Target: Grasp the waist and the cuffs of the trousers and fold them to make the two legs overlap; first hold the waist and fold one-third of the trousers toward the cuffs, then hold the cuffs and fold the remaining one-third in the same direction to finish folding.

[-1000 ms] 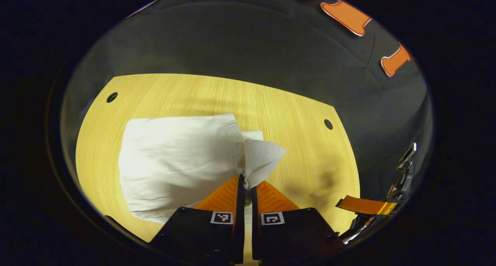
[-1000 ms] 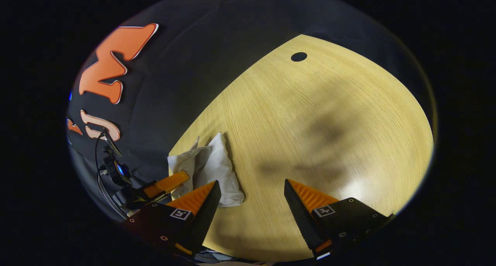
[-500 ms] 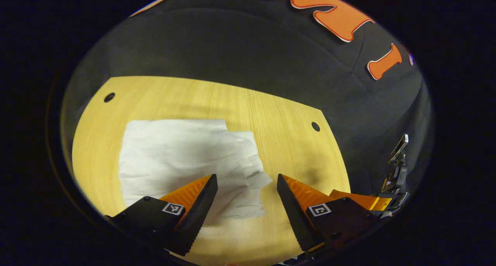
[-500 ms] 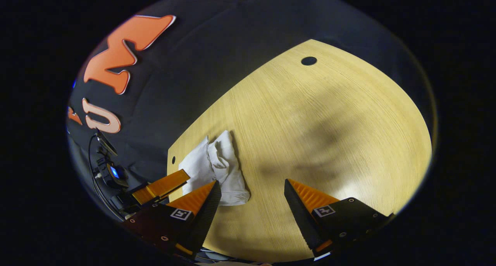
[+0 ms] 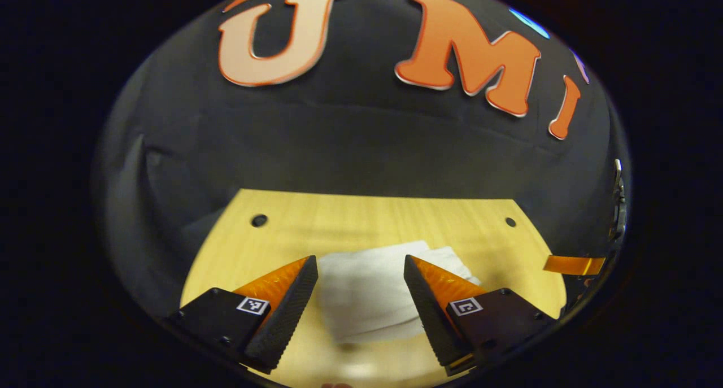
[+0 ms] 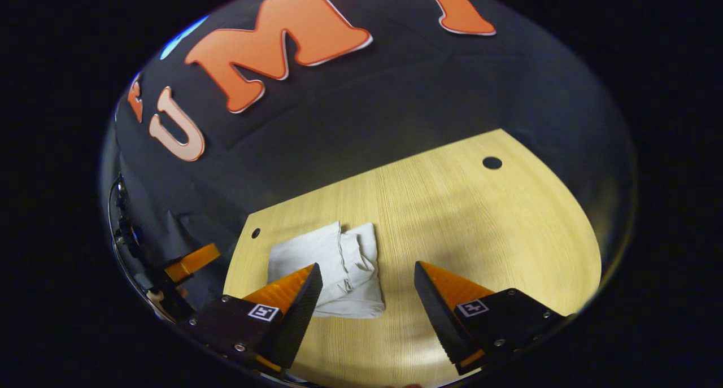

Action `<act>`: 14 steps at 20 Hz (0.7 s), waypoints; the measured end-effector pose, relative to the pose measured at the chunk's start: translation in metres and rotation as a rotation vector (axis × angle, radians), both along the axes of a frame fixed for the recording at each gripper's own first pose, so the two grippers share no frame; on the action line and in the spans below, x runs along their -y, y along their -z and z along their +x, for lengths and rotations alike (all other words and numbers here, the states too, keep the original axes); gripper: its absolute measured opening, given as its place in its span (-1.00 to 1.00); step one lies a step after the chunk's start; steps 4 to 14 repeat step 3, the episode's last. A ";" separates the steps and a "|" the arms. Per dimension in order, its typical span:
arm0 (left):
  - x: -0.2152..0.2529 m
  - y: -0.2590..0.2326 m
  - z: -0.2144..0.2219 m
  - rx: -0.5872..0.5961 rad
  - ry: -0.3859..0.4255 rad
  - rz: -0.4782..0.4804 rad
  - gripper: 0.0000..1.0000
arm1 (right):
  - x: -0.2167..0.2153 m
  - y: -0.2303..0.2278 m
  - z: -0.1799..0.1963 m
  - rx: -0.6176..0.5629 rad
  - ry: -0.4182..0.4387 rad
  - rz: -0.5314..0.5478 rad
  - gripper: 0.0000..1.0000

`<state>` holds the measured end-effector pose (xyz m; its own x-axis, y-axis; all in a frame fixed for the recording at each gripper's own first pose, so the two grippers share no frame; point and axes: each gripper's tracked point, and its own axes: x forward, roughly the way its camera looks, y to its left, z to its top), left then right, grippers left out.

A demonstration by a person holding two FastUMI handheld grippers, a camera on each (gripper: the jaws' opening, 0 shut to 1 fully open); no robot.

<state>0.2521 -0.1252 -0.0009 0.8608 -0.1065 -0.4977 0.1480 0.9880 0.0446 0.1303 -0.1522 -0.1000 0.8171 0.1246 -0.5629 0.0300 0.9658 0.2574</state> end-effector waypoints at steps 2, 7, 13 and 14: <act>-0.031 -0.035 -0.005 0.106 -0.025 0.005 1.00 | -0.009 -0.027 -0.004 0.094 0.004 -0.033 0.96; -0.038 -0.044 -0.005 0.153 -0.037 0.007 1.00 | -0.012 -0.040 -0.008 0.140 0.013 -0.046 0.97; -0.038 -0.044 -0.005 0.153 -0.037 0.007 1.00 | -0.012 -0.040 -0.008 0.140 0.013 -0.046 0.97; -0.038 -0.044 -0.005 0.153 -0.037 0.007 1.00 | -0.012 -0.040 -0.008 0.140 0.013 -0.046 0.97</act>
